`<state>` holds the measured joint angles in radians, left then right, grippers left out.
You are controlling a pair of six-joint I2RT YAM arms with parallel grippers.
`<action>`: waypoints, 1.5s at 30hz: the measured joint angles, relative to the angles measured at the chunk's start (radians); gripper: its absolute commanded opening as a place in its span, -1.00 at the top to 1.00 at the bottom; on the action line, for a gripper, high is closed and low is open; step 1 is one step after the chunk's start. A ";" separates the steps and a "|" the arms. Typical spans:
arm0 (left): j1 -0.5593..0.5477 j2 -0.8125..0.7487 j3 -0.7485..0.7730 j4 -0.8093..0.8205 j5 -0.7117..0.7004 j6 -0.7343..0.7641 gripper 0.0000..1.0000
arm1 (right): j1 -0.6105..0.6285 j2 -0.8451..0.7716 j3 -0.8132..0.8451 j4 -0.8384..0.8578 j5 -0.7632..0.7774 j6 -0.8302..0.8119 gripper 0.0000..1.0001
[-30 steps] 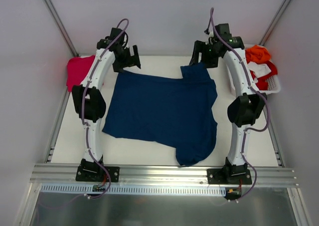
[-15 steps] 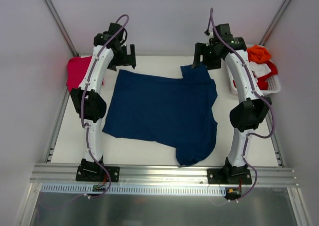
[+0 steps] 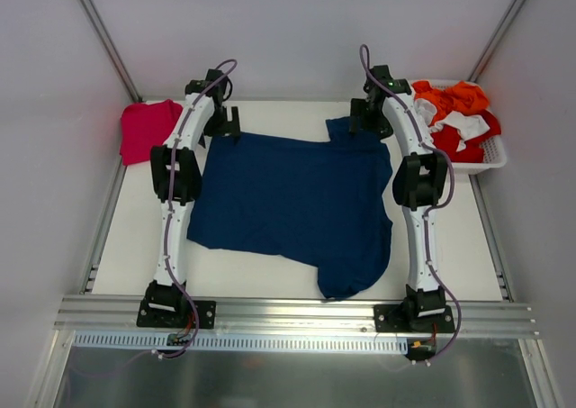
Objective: Fold and stack the t-shirts
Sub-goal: Grap the side of the flattened tshirt furthest away from the robot with both arms
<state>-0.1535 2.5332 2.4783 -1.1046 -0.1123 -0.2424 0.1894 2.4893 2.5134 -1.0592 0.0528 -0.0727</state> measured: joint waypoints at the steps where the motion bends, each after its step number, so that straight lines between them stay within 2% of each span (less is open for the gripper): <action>1: 0.006 -0.002 0.000 0.011 -0.006 0.000 -0.98 | -0.009 0.011 0.000 0.000 0.001 0.004 -0.66; 16: 0.016 0.008 -0.005 0.168 -0.053 0.039 -0.97 | -0.068 0.090 0.001 0.014 -0.017 0.021 -0.74; 27: 0.016 0.073 -0.025 0.204 0.011 0.046 -0.98 | -0.054 0.111 -0.013 0.015 -0.061 0.018 -0.66; 34: 0.016 0.006 -0.154 0.245 0.032 0.014 -0.90 | 0.004 0.039 -0.174 0.043 -0.003 -0.003 -0.59; 39: 0.013 -0.035 -0.230 0.271 0.017 -0.008 -0.98 | 0.029 0.013 -0.224 0.047 0.002 -0.007 -0.54; 45: -0.031 -0.075 -0.273 0.250 -0.136 -0.034 -0.98 | 0.037 -0.037 -0.308 0.090 0.024 -0.002 -0.57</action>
<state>-0.1844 2.4580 2.2055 -0.8547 -0.2481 -0.2764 0.2268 2.4523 2.2051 -0.9695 0.0772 -0.0746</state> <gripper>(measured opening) 0.990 0.776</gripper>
